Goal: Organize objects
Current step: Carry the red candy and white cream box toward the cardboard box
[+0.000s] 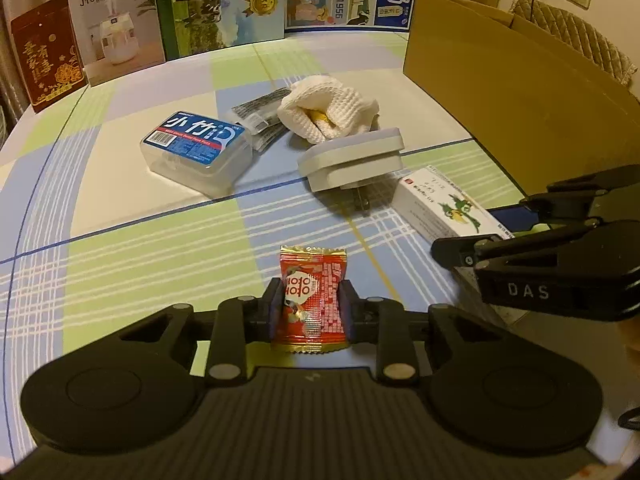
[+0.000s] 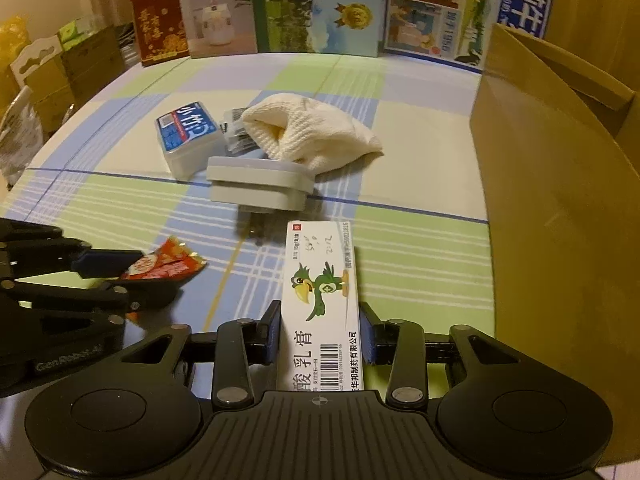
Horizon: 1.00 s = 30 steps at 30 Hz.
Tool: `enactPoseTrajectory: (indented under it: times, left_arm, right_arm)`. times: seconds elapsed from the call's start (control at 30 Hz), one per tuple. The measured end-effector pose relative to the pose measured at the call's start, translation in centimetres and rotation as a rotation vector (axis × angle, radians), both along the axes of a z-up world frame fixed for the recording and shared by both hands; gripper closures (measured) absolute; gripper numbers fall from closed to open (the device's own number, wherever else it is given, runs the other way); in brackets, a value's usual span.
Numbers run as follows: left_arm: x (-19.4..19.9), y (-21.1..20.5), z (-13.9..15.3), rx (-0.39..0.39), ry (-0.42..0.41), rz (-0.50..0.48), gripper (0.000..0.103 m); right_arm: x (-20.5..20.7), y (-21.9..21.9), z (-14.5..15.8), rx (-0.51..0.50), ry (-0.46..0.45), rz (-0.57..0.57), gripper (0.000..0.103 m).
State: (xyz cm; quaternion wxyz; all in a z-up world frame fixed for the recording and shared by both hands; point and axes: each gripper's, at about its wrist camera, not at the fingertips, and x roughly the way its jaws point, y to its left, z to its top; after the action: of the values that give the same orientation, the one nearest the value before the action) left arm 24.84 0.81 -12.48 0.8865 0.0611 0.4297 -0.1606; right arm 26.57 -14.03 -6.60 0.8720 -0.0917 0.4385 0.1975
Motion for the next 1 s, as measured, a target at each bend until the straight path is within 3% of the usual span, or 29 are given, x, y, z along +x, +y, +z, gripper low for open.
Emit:
enactPoseTrajectory:
  times: [0.17, 0.37, 0.67, 1.0]
  left_arm:
    - [-0.7, 0.0, 1.1, -0.005, 0.003, 0.052, 0.080]
    - [-3.1, -0.2, 4.6, -0.047, -0.031, 0.116, 0.080]
    - [-8.3, -1.7, 9.2, -0.067, -0.066, 0.141, 0.080]
    - [-13.0, -4.5, 13.5, -0.075, -0.097, 0.118, 0.080]
  right_arm:
    - [-0.7, -0.3, 1.6, 0.007, -0.027, -0.007, 0.068]
    - [-2.8, -1.9, 4.8, 0.056, -0.059, -0.024, 0.068]
    - [-7.9, -5.3, 10.9, 0.145, -0.098, -0.066, 0.068]
    - [-12.0, -9.3, 16.2, 0.153, -0.167, -0.099, 0.068]
